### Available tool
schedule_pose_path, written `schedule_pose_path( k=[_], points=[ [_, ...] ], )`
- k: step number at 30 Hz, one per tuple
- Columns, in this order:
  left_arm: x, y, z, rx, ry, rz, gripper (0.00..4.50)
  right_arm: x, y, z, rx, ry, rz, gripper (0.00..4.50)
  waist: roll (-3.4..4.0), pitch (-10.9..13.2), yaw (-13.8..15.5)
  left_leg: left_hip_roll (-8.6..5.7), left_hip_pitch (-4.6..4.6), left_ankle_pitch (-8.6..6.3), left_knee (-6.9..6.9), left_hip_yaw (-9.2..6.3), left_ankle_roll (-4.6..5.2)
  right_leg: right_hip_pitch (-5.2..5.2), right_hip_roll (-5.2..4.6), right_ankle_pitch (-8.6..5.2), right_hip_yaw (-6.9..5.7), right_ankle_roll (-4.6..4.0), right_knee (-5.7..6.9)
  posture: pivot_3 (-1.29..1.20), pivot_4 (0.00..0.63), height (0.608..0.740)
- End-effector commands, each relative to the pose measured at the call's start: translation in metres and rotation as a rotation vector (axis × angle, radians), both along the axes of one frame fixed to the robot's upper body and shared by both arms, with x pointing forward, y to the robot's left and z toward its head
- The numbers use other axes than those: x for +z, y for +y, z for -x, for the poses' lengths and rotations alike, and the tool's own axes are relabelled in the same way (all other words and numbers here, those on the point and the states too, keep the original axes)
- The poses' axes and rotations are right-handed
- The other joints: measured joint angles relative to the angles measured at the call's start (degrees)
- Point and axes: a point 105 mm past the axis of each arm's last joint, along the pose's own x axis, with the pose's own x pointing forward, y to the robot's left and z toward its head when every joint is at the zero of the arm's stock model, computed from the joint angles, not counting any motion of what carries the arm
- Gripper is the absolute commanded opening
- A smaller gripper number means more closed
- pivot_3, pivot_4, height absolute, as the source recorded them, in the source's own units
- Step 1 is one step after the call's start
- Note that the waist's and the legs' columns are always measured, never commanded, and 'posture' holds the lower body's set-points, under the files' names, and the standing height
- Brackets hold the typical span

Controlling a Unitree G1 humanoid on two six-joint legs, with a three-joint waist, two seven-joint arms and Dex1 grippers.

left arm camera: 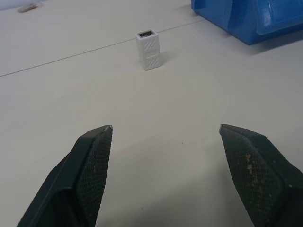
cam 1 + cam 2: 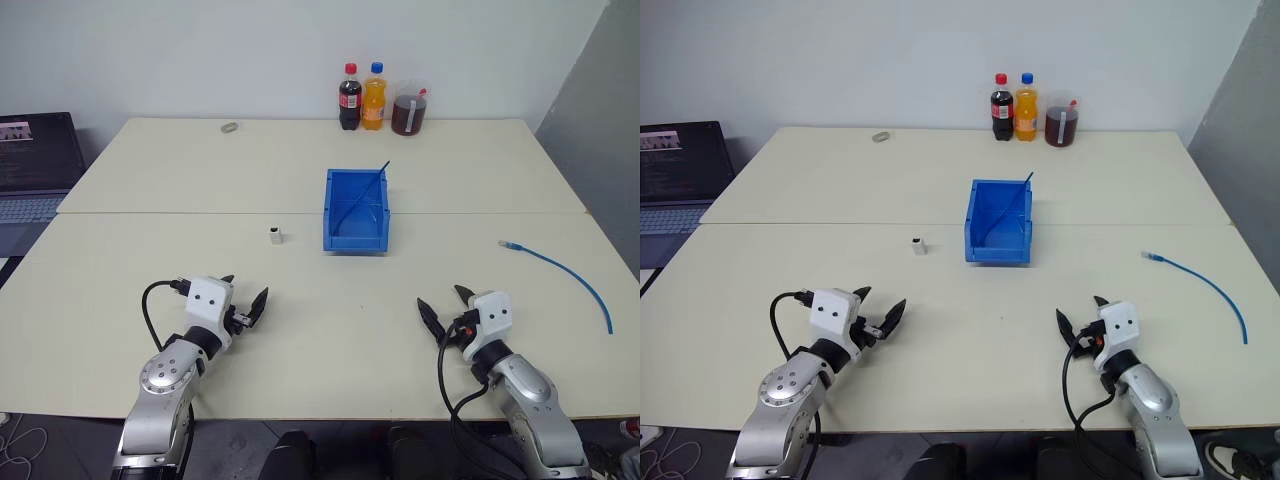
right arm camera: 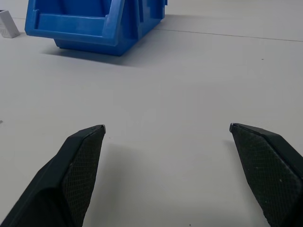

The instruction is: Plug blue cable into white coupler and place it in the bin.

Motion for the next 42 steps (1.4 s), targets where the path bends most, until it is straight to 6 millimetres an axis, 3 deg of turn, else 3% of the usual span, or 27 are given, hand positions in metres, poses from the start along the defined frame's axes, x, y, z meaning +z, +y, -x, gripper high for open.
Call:
schedule_pose_path(
  k=[1,6,11,17,26,35,42],
  points=[
    [0.017,-0.013,0.007,-0.109,-0.04,0.022,3.81,0.013,-0.002,-0.004,0.005,-0.056,0.008,4.48,0.0,0.0,-0.03,0.0,0.0,0.0,0.0,0.0,0.0,0.0,0.0,0.0,0.0,0.0,0.0,0.0,0.15,0.74],
    [0.029,-0.029,0.011,-0.288,-0.054,0.028,3.81,0.018,-0.005,-0.007,0.002,-0.072,0.005,4.48,0.0,0.0,-0.04,0.02,0.0,0.0,0.0,0.01,0.0,-0.01,0.02,0.01,0.0,-0.02,0.0,0.0,0.15,0.74],
    [0.048,-0.059,0.014,-0.558,-0.033,0.033,3.81,0.033,-0.019,-0.005,-0.017,-0.115,0.008,4.48,-0.01,0.02,0.14,-0.01,-0.03,0.0,0.02,0.0,0.0,0.01,0.02,0.01,-0.02,-0.02,0.0,0.0,0.15,0.74],
    [0.058,-0.084,0.021,-0.826,0.072,0.036,3.81,0.055,-0.071,-0.005,-0.083,-0.15,0.102,4.48,0.03,0.04,-0.14,-0.02,-0.02,0.0,0.01,0.08,0.0,0.0,0.03,0.02,0.03,-0.02,0.0,0.0,0.15,0.74],
    [0.063,-0.109,0.021,-0.983,0.069,0.016,3.81,0.061,-0.181,-0.033,-0.296,0.034,0.195,4.48,0.05,0.08,-0.34,0.06,0.02,0.01,0.02,0.2,0.02,0.01,0.12,0.05,0.09,-0.06,0.02,0.0,0.15,0.74],
    [0.065,-0.121,0.024,-1.068,0.056,-0.011,3.81,0.052,-0.232,-0.047,-0.327,0.25,0.191,4.48,0.08,0.13,-0.33,0.06,0.0,0.0,0.11,0.49,0.04,0.0,0.07,0.08,0.24,-0.02,0.0,0.0,0.15,0.74],
    [0.067,-0.125,0.028,-1.097,0.053,-0.011,3.81,0.035,-0.242,-0.041,-0.29,0.398,0.15,4.48,0.06,0.15,-0.37,0.14,0.0,-0.02,0.12,1.01,0.09,-0.01,0.02,0.08,0.37,-0.02,0.0,0.0,0.15,0.74]
  ],
)
